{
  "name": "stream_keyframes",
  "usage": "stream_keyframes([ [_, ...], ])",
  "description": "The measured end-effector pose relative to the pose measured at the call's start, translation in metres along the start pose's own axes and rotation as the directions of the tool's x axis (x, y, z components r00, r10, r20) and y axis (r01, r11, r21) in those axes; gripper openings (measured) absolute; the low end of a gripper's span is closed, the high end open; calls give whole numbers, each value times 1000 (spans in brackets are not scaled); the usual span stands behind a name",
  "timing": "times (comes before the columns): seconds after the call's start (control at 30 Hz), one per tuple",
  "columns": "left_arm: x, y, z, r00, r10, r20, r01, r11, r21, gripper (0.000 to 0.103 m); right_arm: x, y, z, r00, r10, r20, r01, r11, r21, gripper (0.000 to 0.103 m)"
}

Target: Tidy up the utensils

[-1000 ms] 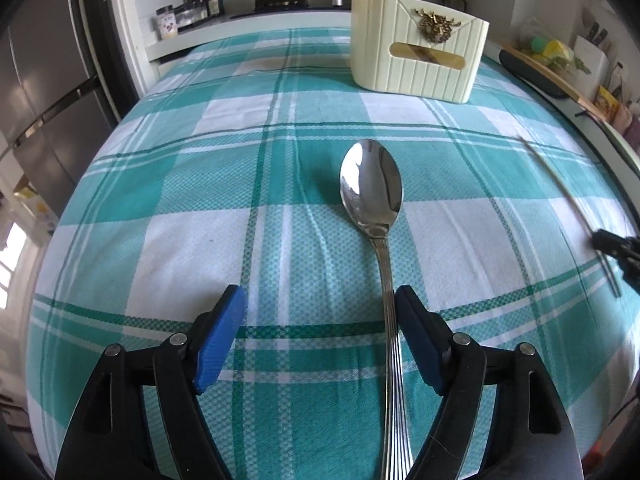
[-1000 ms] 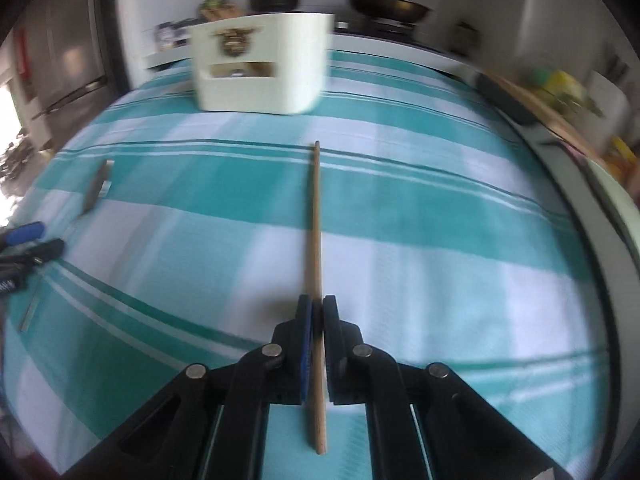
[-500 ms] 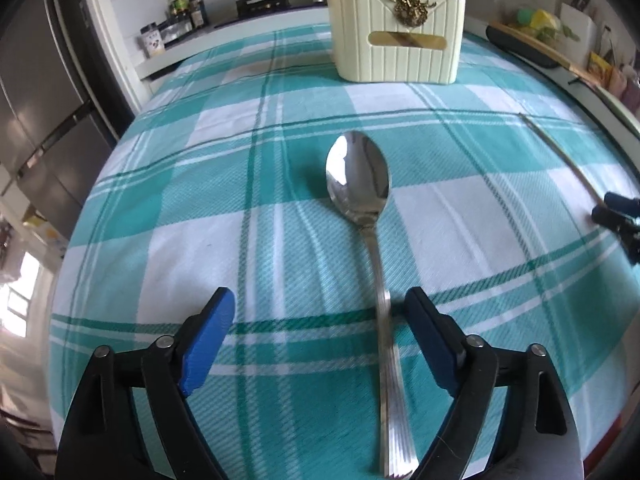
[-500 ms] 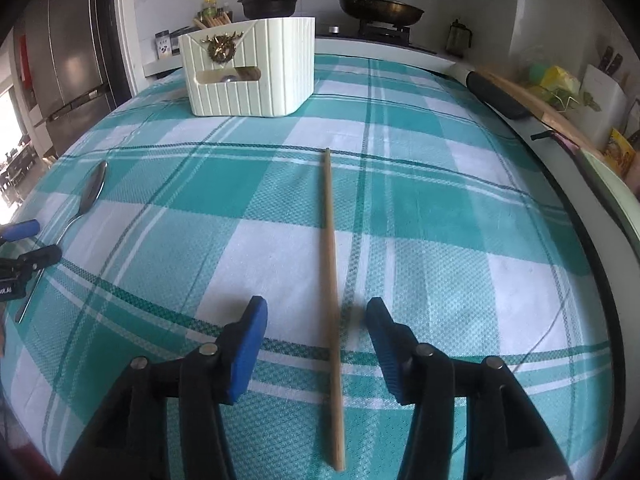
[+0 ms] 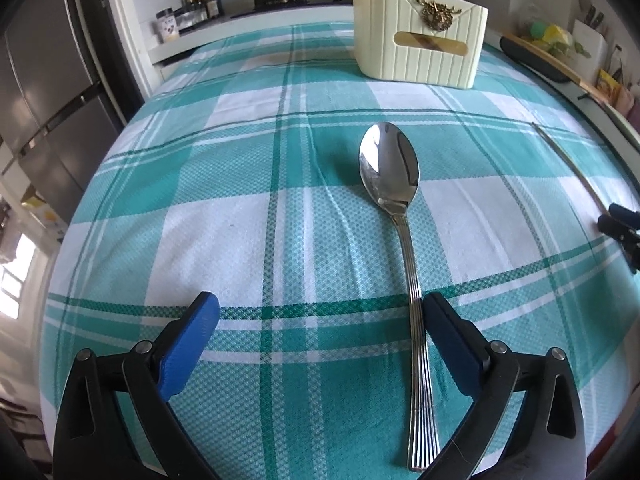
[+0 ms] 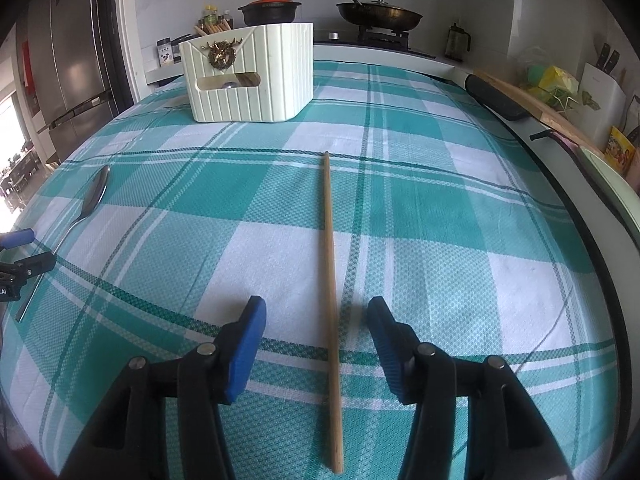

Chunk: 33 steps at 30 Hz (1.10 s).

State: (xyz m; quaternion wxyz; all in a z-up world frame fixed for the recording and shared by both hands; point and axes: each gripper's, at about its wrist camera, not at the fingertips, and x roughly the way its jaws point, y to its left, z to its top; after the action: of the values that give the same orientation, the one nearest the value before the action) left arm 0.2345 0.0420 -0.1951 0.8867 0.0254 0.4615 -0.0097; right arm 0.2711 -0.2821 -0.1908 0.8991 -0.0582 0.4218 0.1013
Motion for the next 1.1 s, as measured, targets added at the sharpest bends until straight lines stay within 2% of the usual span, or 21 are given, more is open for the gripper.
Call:
stream_keyframes([
  [0.53, 3, 3, 1, 1000, -27, 5, 27, 1000, -4, 103, 0, 0, 0, 1000, 3, -5, -3, 1000, 2, 54],
  [0.73, 3, 8, 2, 996, -87, -24, 88, 996, 26, 102, 0, -5, 6, 995, 42, -89, -45, 999, -28, 55],
  [0.93, 3, 9, 2, 994, -96, -46, 98, 994, 45, 102, -3, -5, -1, 997, 43, -69, -46, 998, -50, 58],
  [1.03, 5, 11, 10, 987, -127, -98, 132, 990, 46, 102, -3, -5, 1, 995, 43, -93, -48, 997, -55, 58],
  [1.1, 5, 15, 19, 977, -182, -114, 185, 983, 15, 102, -2, -5, 4, 992, 51, -119, -59, 996, -66, 58],
])
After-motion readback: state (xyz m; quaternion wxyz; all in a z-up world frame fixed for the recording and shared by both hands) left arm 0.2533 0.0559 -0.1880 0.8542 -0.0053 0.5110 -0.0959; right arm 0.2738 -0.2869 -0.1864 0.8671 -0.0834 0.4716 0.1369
